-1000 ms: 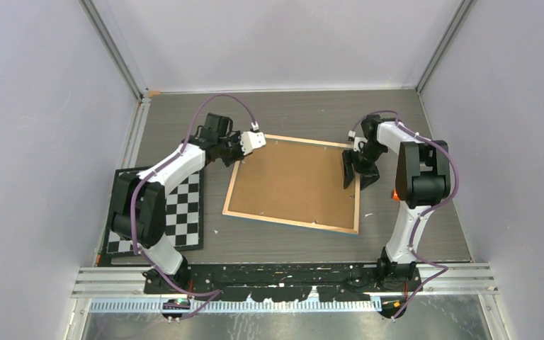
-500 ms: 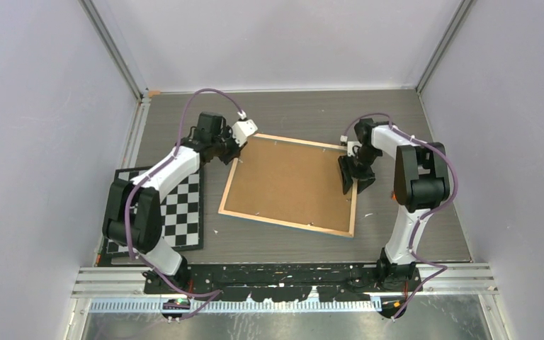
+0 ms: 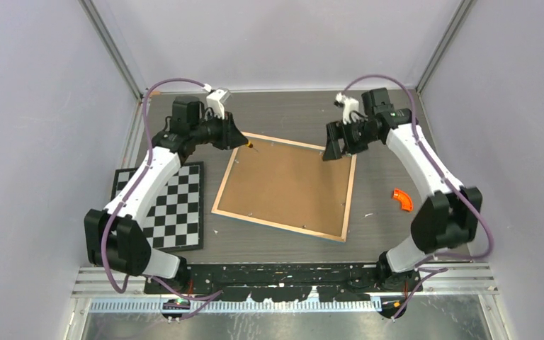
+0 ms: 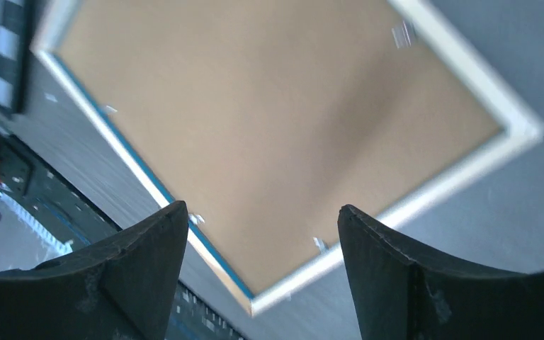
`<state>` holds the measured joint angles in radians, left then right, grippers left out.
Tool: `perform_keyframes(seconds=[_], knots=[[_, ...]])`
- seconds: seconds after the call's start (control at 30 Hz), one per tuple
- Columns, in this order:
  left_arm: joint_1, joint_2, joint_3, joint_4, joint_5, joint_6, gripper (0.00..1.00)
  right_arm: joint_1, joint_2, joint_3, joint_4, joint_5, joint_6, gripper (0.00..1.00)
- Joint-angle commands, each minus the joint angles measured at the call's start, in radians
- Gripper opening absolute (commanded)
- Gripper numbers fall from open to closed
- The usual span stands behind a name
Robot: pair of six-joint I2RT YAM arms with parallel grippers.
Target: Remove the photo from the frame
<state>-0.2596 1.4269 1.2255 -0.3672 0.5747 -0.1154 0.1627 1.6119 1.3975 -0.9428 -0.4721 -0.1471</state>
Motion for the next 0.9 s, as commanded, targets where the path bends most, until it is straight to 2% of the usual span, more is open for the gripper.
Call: perform_keyframes(seconds=[0.0,0.17,0.4,0.47,0.53,0.63,0.7,0.87], knots=[[0.000,-0.065,-0.002,0.091,0.185,-0.350,0.00,0.154,-0.130,0.060,0.217,-0.132,0.015,0.82],[-0.001,-0.097,-0.036,0.185,0.263,-0.520,0.00,0.344,-0.087,0.149,0.265,-0.056,0.001,0.80],[-0.005,-0.157,-0.089,0.233,0.270,-0.606,0.00,0.469,0.013,0.248,0.268,-0.005,-0.054,0.72],[-0.006,-0.167,-0.103,0.242,0.275,-0.625,0.00,0.491,0.031,0.258,0.267,0.002,-0.074,0.64],[-0.009,-0.174,-0.111,0.244,0.291,-0.634,0.00,0.506,0.042,0.267,0.266,0.011,-0.093,0.52],[-0.009,-0.190,-0.128,0.233,0.313,-0.634,0.00,0.514,0.048,0.278,0.262,0.015,-0.118,0.17],[-0.009,-0.197,-0.131,0.196,0.319,-0.618,0.03,0.522,0.043,0.279,0.257,0.012,-0.145,0.04],[-0.014,-0.183,-0.114,0.132,0.359,-0.598,0.30,0.568,-0.003,0.236,0.259,0.018,-0.273,0.01]])
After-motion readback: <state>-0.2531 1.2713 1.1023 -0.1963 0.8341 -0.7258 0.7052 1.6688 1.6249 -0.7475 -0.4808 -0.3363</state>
